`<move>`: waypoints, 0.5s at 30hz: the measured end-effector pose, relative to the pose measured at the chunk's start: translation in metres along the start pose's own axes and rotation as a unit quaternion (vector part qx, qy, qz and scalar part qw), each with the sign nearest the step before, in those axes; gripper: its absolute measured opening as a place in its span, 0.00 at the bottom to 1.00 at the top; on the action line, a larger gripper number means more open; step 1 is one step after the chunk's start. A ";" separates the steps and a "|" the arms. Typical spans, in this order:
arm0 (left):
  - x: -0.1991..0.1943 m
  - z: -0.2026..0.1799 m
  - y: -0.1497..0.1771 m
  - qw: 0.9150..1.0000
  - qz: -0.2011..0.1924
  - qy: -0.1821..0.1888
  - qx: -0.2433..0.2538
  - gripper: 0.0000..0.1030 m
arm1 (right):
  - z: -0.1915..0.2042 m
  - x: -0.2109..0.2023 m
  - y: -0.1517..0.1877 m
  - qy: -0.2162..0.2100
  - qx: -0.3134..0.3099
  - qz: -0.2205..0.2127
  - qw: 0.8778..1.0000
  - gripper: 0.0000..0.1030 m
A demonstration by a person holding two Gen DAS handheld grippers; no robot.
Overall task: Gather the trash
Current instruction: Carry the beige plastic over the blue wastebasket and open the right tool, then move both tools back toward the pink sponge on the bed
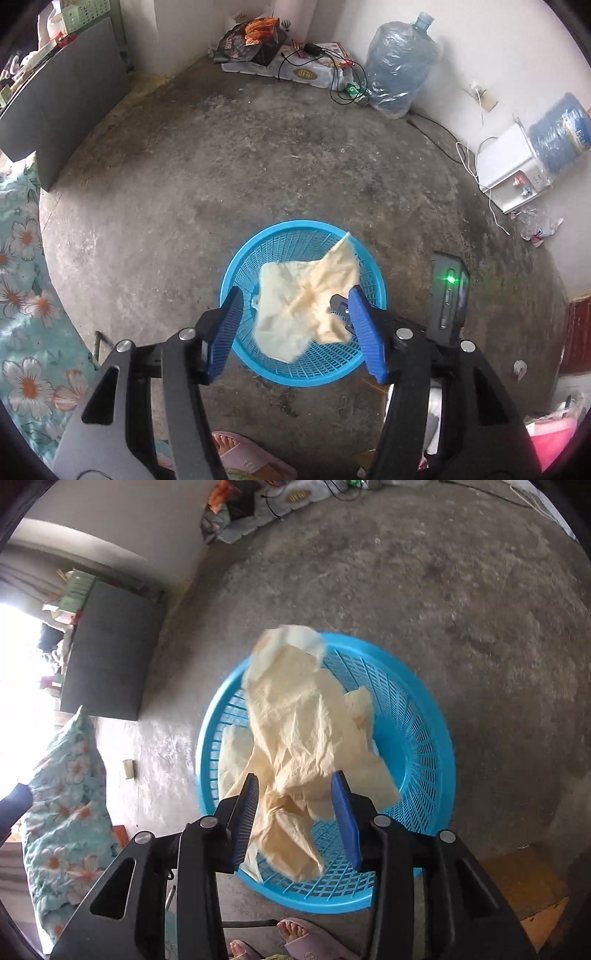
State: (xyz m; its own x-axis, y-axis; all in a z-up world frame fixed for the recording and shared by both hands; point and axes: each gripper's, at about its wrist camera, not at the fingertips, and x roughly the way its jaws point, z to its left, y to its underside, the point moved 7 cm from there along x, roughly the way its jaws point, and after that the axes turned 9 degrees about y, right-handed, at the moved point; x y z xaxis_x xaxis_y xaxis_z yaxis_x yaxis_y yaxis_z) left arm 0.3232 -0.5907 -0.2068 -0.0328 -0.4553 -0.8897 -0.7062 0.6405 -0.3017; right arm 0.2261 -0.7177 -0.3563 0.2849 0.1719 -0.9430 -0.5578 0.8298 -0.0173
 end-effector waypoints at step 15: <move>-0.224 -0.020 0.050 0.983 -0.162 0.062 0.067 0.71 | 0.023 -0.108 0.039 -0.049 -0.067 -0.089 0.993 0.43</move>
State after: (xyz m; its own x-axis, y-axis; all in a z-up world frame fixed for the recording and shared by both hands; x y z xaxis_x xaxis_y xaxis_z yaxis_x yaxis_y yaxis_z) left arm 0.2808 -0.4689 -0.0162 0.0860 -0.7157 -0.6931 -0.5943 0.5215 -0.6122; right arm 0.1912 -0.6913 -0.2471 0.4599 0.0853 -0.8839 -0.5881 0.7751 -0.2311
